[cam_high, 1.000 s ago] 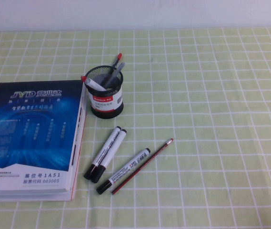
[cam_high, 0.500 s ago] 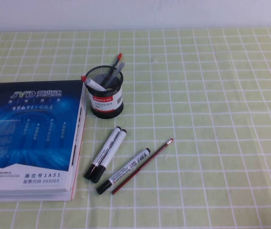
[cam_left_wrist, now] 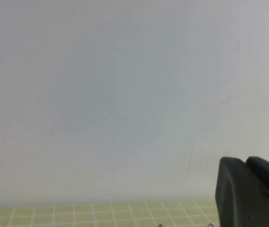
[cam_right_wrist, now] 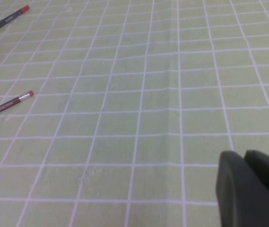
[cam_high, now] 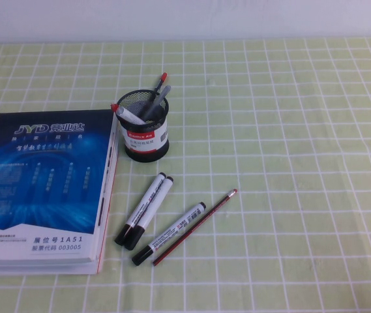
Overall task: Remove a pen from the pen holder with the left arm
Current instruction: Pick up the pen from the pen holder
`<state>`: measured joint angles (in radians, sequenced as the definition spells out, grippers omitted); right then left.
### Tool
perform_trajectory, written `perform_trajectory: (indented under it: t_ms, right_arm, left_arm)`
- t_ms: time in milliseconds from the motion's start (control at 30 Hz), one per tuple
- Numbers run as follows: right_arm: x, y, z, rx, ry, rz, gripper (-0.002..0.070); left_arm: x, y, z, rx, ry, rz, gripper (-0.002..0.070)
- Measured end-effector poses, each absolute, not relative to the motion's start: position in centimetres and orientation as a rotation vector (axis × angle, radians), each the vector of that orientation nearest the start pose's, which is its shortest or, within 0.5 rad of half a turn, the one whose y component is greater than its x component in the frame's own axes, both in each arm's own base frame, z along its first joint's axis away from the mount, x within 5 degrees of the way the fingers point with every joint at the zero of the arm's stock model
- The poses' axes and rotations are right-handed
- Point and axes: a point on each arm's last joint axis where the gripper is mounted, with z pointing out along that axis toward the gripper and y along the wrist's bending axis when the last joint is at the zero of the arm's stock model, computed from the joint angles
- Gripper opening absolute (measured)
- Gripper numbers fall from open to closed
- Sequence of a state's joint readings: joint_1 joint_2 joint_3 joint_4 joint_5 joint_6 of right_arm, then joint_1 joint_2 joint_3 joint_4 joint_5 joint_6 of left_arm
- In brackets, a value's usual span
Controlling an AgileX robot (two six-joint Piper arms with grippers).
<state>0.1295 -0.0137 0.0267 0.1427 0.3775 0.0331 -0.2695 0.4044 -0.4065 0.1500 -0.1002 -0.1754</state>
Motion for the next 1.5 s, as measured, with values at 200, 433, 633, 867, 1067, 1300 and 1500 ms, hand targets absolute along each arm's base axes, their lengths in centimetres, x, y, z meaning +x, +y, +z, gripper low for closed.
perform_trajectory:
  t_ms: [200,433,633,867,1067,1300,1500]
  right_arm:
    - [5.1,1.1,17.1,-0.002,1.878,0.252,-0.0015]
    - [5.1,1.1,17.1,-0.002,1.878,0.252,-0.0015]
    - [5.1,1.1,17.1,-0.002,1.878,0.252,-0.0015]
    - [5.1,1.1,17.1,-0.002,1.878,0.252,-0.0015]
    - [5.1,1.1,17.1,-0.002,1.878,0.252,-0.0015]
    - [5.1,1.1,17.1,-0.002,1.878,0.252,-0.0015]
    - [5.1,1.1,17.1,-0.002,1.878,0.252,-0.0015]
  left_arm:
    - [10.2,-3.1,33.2,0.065,1.381,-0.421,-0.0002]
    - [11.1,-3.5,33.0,0.075,1.391,-0.432,-0.0002]
    - [12.0,-4.0,31.8,0.228,1.48,-0.31,-0.0002]
    - [15.1,-5.9,31.1,0.388,1.47,-0.316,-0.0002]
    - [20.3,-8.1,31.2,0.45,1.478,-0.376,-0.0002]
    - [26.0,-9.8,31.0,0.463,1.514,-0.405,-0.0002]
    - [29.1,-12.0,30.2,0.492,1.514,-0.463,-0.0002]
